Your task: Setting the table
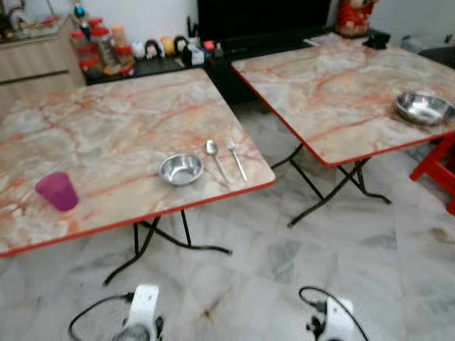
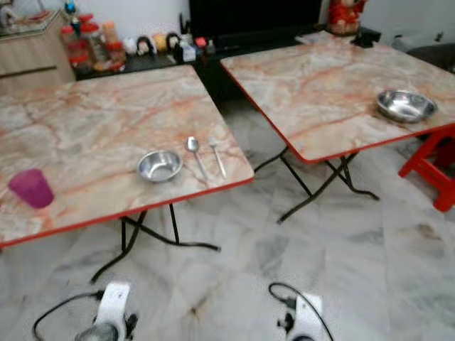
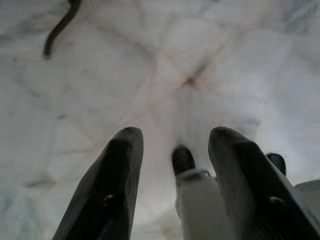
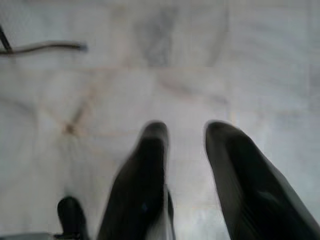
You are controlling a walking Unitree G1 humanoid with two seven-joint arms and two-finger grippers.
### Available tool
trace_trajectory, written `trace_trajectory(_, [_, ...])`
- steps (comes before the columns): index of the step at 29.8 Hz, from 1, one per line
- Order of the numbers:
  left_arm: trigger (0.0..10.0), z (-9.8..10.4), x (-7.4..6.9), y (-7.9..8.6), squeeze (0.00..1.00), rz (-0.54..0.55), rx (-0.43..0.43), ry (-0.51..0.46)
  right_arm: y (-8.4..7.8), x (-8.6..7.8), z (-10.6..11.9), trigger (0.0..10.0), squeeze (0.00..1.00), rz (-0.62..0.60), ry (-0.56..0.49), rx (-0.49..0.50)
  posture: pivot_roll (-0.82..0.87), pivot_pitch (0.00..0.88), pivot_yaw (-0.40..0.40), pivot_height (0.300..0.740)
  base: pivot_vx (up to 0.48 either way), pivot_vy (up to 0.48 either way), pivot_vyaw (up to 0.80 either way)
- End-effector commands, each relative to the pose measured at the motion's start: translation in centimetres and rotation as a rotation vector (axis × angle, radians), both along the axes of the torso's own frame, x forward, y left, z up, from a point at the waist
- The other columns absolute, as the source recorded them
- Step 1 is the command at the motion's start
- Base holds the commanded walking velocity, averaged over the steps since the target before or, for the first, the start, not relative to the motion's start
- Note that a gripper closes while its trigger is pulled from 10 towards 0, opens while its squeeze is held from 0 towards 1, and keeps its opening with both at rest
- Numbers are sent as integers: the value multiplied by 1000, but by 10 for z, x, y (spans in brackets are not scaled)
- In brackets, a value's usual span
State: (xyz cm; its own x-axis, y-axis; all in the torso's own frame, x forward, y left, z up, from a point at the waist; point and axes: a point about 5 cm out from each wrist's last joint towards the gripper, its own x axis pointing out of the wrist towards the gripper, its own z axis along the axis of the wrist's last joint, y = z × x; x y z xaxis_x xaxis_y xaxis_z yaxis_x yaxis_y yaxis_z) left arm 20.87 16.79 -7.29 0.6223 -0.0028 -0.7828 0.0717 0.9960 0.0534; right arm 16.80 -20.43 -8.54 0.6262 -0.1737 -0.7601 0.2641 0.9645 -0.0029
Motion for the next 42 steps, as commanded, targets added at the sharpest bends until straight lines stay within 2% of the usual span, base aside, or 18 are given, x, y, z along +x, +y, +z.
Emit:
trace_trajectory(1, [10000,-2,-6,13,0,17,30,25,11,4,0,10000,0,13,-8,22,-31,0,13,740,255,0,0])
trace_trajectory(18, [10000,-2,-6,15,0,20,29,27,13,2,-1,10000,0,-3,-6,34,-29,0,18,740,258,0,0])
trace_trajectory(23, [10000,-2,-7,14,0,21,29,27,13,2,-1,10000,0,-11,-5,41,-28,0,17,740,256,0,-723])
trace_trajectory(37, [10000,-2,-6,14,0,25,26,25,11,4,0,10000,0,16,-8,19,-32,0,17,740,258,0,0])
trace_trajectory(42, [10000,-3,-8,15,0,25,28,28,12,1,-1,10000,0,37,-1,2,-29,0,17,740,257,0,698])
